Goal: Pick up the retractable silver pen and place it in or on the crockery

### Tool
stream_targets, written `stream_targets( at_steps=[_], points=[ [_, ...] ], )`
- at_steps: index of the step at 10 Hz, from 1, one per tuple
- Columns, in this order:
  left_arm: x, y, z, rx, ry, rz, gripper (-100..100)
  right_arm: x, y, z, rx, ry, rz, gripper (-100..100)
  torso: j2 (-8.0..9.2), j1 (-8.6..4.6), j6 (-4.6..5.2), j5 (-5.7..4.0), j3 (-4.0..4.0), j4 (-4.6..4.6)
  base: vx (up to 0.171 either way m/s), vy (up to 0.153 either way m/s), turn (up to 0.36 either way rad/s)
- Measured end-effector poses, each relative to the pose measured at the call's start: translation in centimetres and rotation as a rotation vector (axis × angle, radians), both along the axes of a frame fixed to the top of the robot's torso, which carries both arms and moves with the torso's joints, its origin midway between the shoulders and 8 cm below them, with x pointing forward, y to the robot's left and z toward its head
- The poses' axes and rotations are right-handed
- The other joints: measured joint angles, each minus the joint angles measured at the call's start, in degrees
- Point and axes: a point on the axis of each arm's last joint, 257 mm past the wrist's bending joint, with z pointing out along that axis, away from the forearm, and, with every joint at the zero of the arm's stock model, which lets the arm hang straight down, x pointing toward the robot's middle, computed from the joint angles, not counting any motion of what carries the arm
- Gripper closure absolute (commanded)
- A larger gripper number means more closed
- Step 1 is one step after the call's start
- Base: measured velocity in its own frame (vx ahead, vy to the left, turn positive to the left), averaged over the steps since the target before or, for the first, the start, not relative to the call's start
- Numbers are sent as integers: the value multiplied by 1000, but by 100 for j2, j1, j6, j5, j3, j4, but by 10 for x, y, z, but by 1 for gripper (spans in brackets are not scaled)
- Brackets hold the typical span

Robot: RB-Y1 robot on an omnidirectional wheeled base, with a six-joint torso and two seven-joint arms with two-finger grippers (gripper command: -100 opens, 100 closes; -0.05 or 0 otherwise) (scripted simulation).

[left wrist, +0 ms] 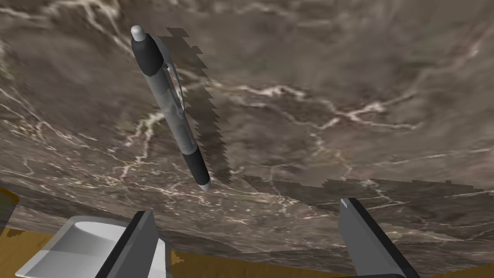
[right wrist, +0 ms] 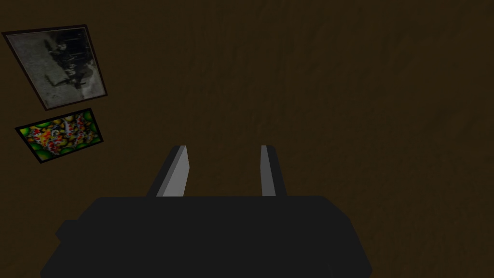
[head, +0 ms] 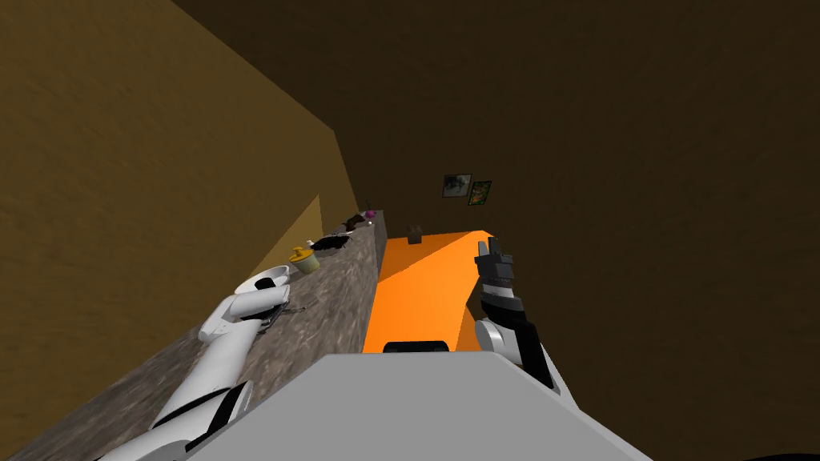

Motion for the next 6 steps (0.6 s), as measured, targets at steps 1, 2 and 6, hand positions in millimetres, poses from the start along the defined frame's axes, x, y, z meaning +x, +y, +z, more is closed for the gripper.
stream_targets(
  at_steps=[1, 2, 6],
  points=[
    [-3, -1, 0, -11, 13, 9, -100, 0, 0, 0, 0, 0, 0, 0, 3, 1, -2, 0, 1, 0, 36, -10, -97],
    [-7, -2, -1, -26, 30, 20, -100, 0, 0, 0, 0, 0, 0, 0, 6, 0, 0, 0, 3, 1, 44, -15, -132],
    [-24, -6, -5, -85, 92, 64, -100, 0, 0, 0, 0, 0, 0, 0, 9, 2, -3, 1, 5, 1, 33, -4, -61]
  ],
)
